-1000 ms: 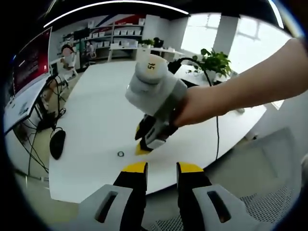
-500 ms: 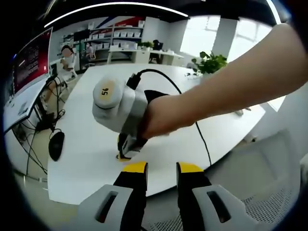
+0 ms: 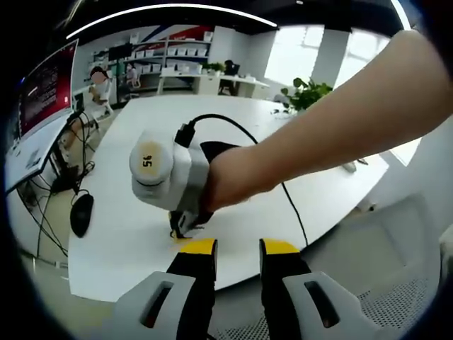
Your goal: Place the washer onto the threaded stud by aligning its center hole with the stud, sliding it down to the base, and recovering from edge contact or off-axis alignment until the washer reaches the visible bottom stop.
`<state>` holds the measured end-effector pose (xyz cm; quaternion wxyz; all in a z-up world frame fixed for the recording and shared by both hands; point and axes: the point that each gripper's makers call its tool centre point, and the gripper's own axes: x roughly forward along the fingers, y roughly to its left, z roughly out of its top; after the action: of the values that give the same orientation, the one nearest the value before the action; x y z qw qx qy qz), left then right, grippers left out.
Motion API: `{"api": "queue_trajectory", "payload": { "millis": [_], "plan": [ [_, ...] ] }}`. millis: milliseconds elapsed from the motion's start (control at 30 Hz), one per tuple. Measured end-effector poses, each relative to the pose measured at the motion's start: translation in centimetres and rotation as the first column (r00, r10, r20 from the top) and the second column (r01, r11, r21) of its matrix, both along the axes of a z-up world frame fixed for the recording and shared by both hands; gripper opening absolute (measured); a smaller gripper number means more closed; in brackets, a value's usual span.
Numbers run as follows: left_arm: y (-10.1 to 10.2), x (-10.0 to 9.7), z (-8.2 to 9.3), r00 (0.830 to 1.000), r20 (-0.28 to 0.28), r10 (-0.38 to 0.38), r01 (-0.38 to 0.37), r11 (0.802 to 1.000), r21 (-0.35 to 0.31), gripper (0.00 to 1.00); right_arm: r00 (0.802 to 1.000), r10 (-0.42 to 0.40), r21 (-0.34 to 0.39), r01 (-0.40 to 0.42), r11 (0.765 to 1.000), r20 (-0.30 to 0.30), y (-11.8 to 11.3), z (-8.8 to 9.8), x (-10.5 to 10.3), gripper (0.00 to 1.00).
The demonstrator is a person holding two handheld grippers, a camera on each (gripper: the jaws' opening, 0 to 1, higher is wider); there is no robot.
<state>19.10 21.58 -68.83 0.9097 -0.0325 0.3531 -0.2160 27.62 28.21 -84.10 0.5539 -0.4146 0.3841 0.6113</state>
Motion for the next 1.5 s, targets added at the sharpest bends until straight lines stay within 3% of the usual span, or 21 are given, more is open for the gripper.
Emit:
{"api": "queue_trajectory", "payload": {
  "millis": [167, 700, 967, 1067, 1233, 1500],
  "plan": [
    [-0.06, 0.01, 0.07, 1.000, 0.002, -0.001, 0.001, 1.000, -0.003, 0.21, 0.996, 0.079, -0.023, -0.078, 0.997, 0.030, 0.05, -0.07, 0.05, 0.16],
    [-0.28, -0.06, 0.10, 1.000, 0.002, -0.011, 0.011, 1.000, -0.008, 0.21, 0.992, 0.130, -0.024, -0.130, 0.991, -0.001, -0.08, -0.12, 0.12, 0.16],
    [-0.32, -0.01, 0.14, 1.000, 0.004, -0.012, 0.012, 1.000, -0.011, 0.21, 0.981, 0.193, -0.073, -0.190, 0.979, 0.027, 0.06, -0.14, 0.04, 0.14],
    [-0.30, -0.02, 0.15, 1.000, 0.003, -0.012, 0.012, 1.000, -0.012, 0.21, 0.987, 0.158, -0.108, -0.156, 0.982, 0.010, 0.16, -0.15, 0.27, 0.14],
    [-0.25, -0.02, 0.17, 1.000, 0.003, -0.011, 0.011, 1.000, -0.010, 0.21, 0.979, 0.201, -0.141, -0.195, 0.971, 0.032, 0.09, -0.07, -0.05, 0.14],
    [-0.17, 0.00, 0.20, 1.000, 0.005, -0.007, 0.007, 1.000, -0.010, 0.21, 0.990, 0.137, -0.113, -0.132, 0.985, 0.033, 0.12, -0.13, 0.18, 0.13]
  ]
}}
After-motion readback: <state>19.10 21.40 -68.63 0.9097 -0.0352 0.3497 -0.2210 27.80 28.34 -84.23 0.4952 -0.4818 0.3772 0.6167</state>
